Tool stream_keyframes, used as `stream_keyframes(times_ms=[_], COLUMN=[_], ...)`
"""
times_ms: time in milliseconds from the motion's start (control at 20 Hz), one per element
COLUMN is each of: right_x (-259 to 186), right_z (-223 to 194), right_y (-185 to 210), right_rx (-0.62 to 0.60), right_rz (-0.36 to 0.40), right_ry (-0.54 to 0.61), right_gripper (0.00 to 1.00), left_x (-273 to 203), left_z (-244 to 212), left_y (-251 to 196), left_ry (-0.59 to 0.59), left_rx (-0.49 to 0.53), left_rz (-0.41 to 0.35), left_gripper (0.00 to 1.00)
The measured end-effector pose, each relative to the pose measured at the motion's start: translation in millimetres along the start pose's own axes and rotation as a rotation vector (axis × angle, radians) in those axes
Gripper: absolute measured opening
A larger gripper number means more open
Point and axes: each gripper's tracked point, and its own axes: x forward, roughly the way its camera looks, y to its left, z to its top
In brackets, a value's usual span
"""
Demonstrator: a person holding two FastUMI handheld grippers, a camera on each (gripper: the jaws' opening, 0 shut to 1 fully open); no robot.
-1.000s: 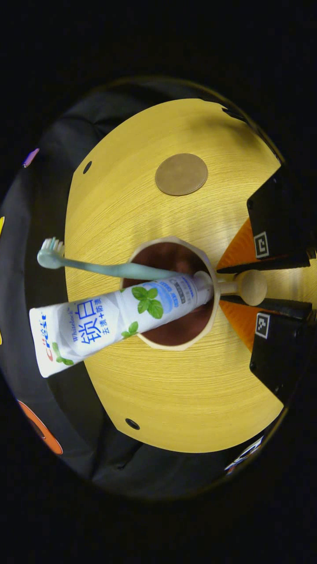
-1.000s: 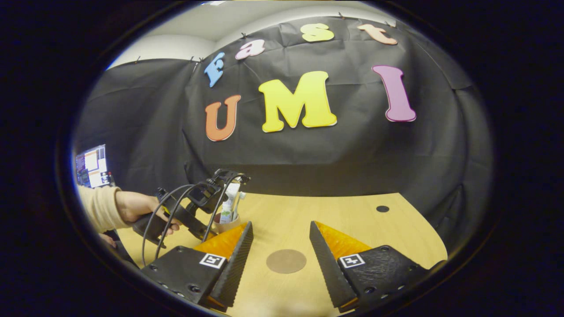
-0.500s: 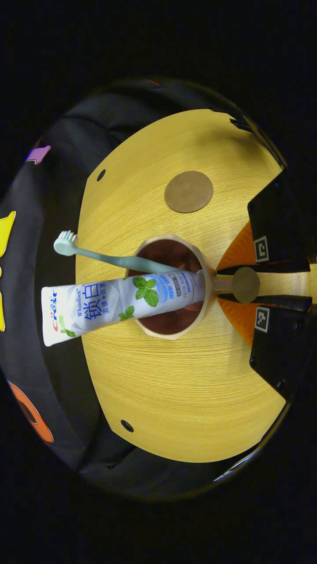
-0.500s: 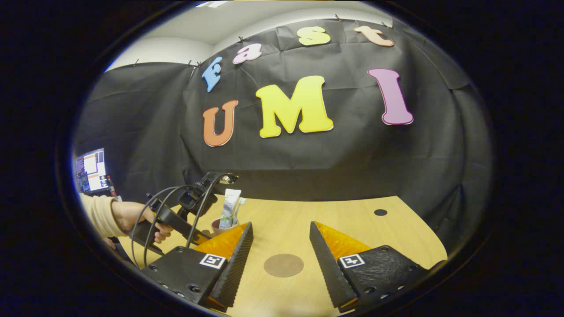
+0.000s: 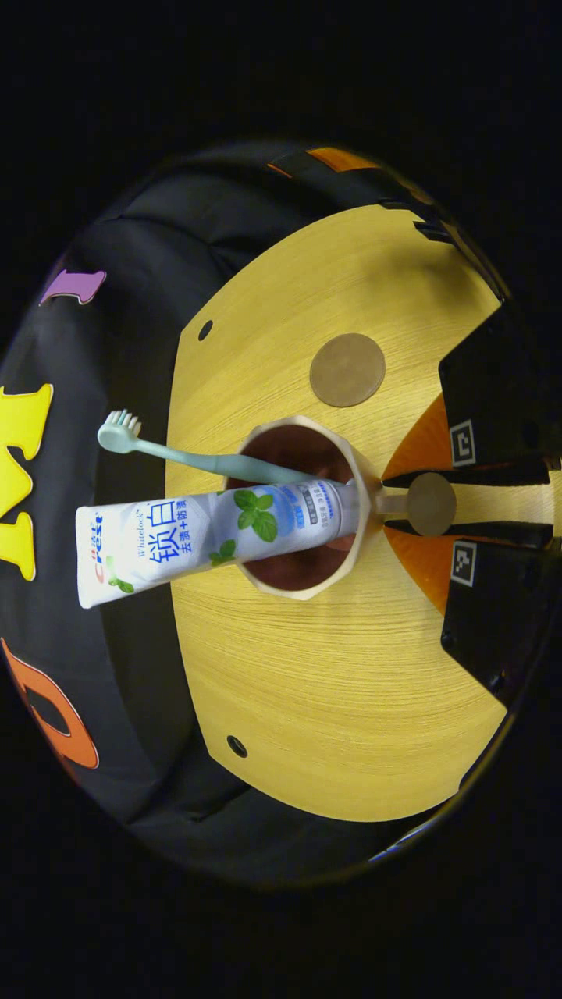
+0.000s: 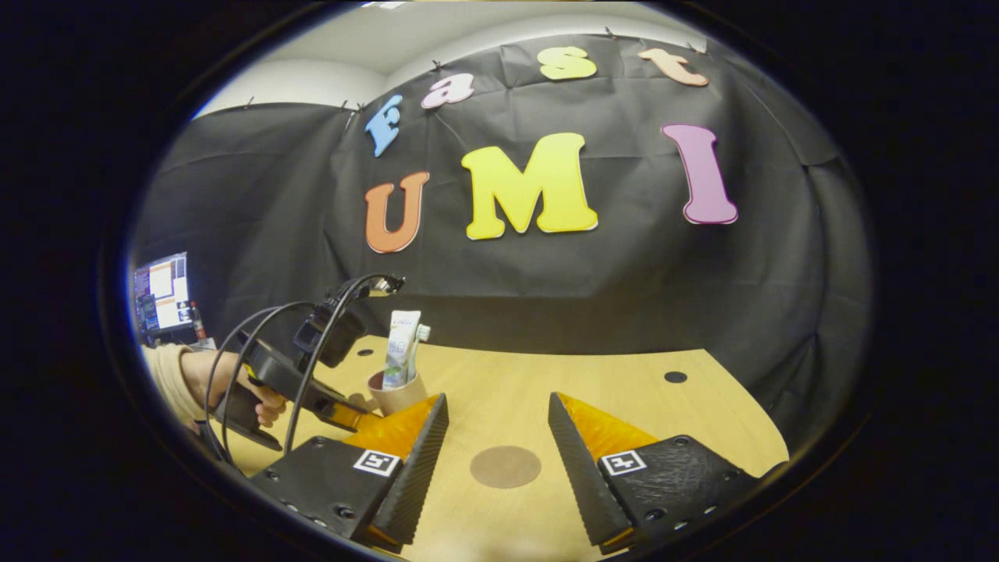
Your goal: Put the toothbrush and toothpaste on the desktop into the cup, then pick up the cup and place it on the coaster on the desktop.
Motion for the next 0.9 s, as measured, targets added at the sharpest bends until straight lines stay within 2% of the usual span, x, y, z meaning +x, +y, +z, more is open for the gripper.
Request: stream_keyframes(times_ms=[150, 500, 700, 900], right_x=[-3, -3, -3, -4], right_z=[5, 10, 13, 14], right_y=[-5, -19, -25, -32], right_rx=[-0.002, 0.004, 0.000, 0.013], right_rz=[-0.011, -0.047, -0.061, -0.077], right_ry=[-0.015, -0.036, -0.046, -0.052], right_gripper=[0.78, 0.78, 0.78, 0.78], left_x=[-15, -25, -35, -57], left_z=[1, -3, -4, 1], left_y=[-6, 13, 23, 51], left_ry=[0.002, 0.017, 0.032, 0.008], left_rx=[0.031, 0.142, 0.182, 0.203], left_rz=[-0.041, -0.133, -0.152, -0.129], left_gripper=[0.21, 0.20, 0.20, 0.20])
